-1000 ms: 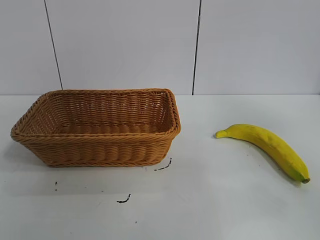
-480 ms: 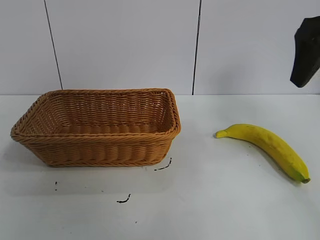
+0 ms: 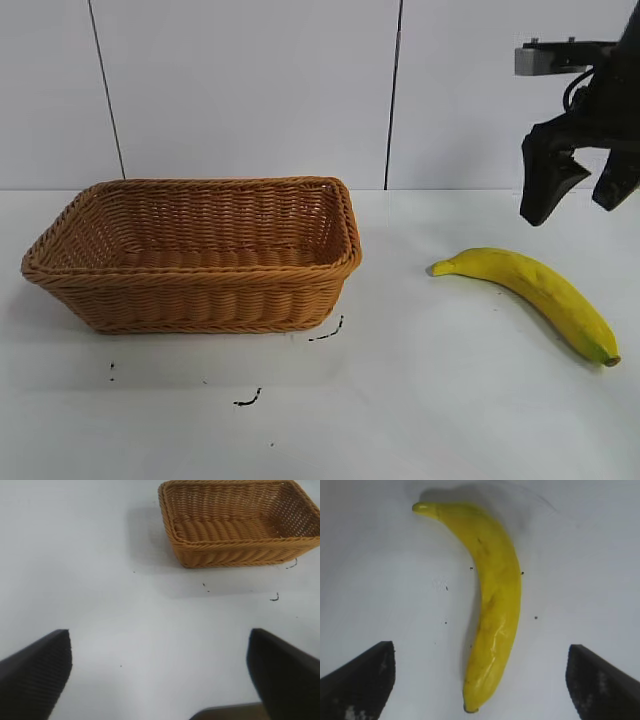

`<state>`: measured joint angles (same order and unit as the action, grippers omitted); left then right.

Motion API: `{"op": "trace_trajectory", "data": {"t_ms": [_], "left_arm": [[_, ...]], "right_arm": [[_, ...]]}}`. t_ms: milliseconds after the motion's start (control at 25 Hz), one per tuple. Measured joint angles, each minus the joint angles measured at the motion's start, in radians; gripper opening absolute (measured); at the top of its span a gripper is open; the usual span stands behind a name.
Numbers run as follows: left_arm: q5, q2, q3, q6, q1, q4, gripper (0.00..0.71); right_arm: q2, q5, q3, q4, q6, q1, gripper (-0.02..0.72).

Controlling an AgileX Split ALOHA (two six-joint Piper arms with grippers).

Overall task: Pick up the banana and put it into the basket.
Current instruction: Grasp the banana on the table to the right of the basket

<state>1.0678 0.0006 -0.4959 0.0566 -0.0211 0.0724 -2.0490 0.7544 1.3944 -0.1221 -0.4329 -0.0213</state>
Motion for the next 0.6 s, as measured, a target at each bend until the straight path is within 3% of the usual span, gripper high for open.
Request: {"op": "trace_trajectory", "data": {"t_ms": [120, 600], "left_arm": [[0.000, 0.000, 0.000, 0.000, 0.000, 0.000, 0.690], [0.000, 0.000, 0.000, 0.000, 0.000, 0.000, 0.690]], "right_arm": [[-0.035, -0.042, 0.000, -0.001, 0.000, 0.000, 0.648], [-0.090, -0.070, 0.000, -0.013, 0.000, 0.000, 0.648]]}}
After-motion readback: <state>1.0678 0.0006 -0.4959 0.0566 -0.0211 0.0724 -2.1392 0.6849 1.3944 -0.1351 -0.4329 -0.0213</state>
